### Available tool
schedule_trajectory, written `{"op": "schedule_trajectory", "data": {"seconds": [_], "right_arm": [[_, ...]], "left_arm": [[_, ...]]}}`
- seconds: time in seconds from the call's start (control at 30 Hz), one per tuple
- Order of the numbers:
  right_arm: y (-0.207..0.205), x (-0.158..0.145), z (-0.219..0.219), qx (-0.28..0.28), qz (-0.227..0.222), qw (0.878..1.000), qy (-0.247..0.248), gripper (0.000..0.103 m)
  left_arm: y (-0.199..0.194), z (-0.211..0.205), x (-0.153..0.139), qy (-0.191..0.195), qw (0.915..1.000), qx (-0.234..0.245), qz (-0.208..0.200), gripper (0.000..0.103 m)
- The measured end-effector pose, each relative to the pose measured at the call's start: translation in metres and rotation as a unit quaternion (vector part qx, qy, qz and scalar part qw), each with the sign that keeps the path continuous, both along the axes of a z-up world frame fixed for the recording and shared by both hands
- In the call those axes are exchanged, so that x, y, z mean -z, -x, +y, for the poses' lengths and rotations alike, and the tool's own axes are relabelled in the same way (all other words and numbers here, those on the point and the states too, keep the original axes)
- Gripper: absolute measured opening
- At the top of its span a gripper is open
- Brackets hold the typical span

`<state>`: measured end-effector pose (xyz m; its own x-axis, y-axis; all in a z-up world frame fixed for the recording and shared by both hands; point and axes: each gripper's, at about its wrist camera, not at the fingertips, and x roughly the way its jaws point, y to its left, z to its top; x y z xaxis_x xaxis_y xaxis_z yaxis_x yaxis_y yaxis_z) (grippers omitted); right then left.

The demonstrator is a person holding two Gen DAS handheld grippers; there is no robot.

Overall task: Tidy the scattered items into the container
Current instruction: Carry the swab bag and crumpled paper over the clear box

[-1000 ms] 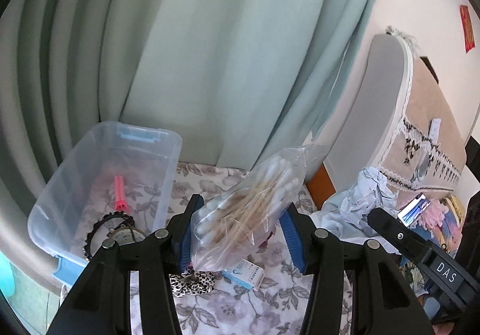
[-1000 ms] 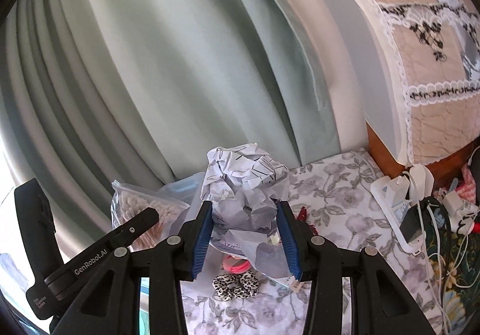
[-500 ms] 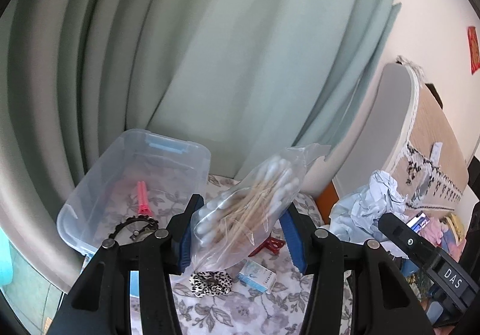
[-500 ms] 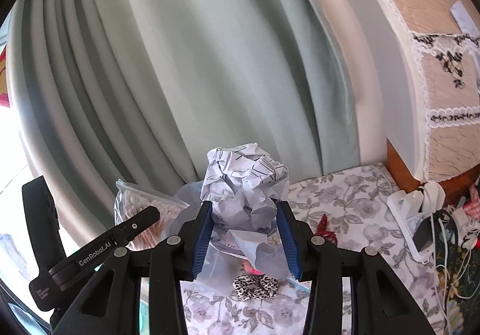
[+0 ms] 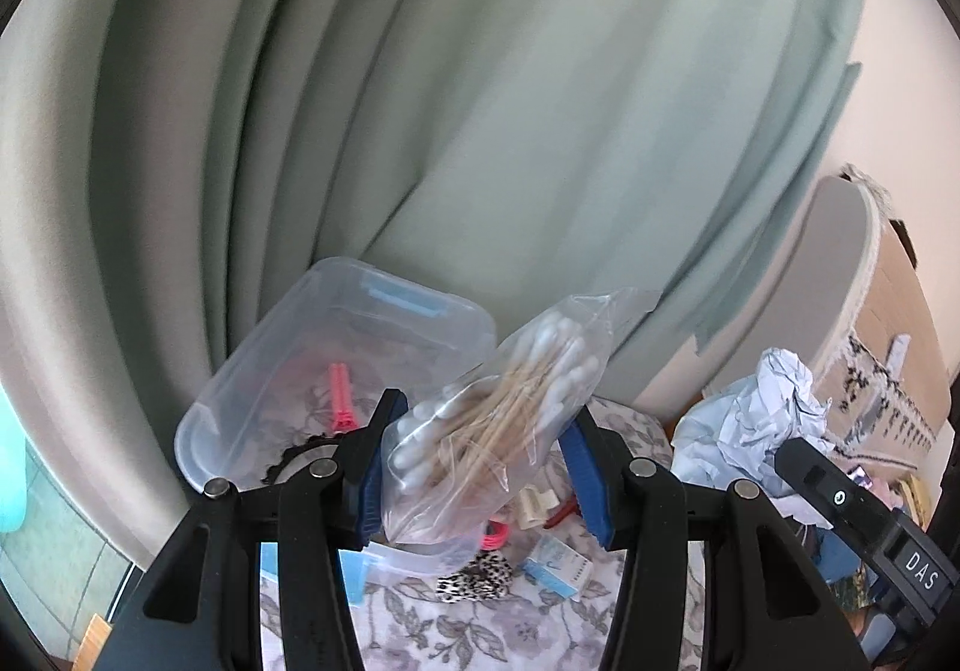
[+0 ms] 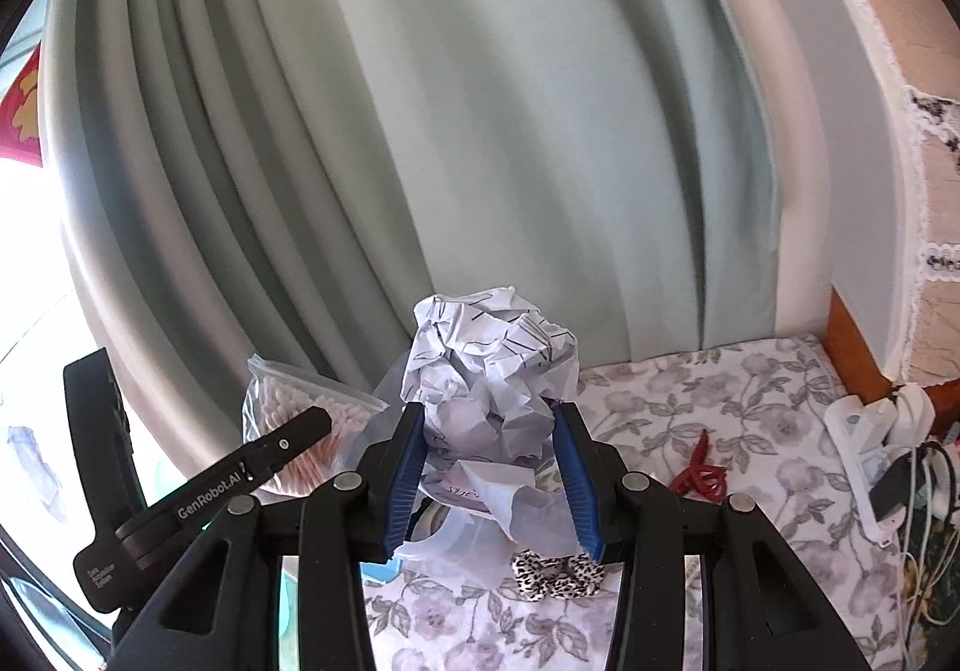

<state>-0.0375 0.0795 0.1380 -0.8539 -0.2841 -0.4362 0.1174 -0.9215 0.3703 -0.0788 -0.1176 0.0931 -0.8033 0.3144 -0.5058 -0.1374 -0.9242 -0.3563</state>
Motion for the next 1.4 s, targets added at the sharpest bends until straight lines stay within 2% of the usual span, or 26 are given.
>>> {"op": "schedule_trajectory", "data": {"seconds": [0.6,1.07,1.4], "right_arm": [[0.051,0.027,-0.066,-0.064,-0.039,0.997,-0.026,0.046],[0.09,0.058,-0.11,-0.11,-0.081,0.989,-0.049,0.048],[0.102,0.07,-0.125,-0.116,-0.107,0.985,-0.068,0.05]], "left_arm": [[0.019,-0.054,0.031,-0.019,0.9979,-0.049,-0.038,0.053],[0.038,-0.07,0.052,-0.023,0.9954,-0.062,-0.069,0.053],[0.044,-0.067,0.059,-0.017,0.9945,-0.063,-0.082,0.054]]}}
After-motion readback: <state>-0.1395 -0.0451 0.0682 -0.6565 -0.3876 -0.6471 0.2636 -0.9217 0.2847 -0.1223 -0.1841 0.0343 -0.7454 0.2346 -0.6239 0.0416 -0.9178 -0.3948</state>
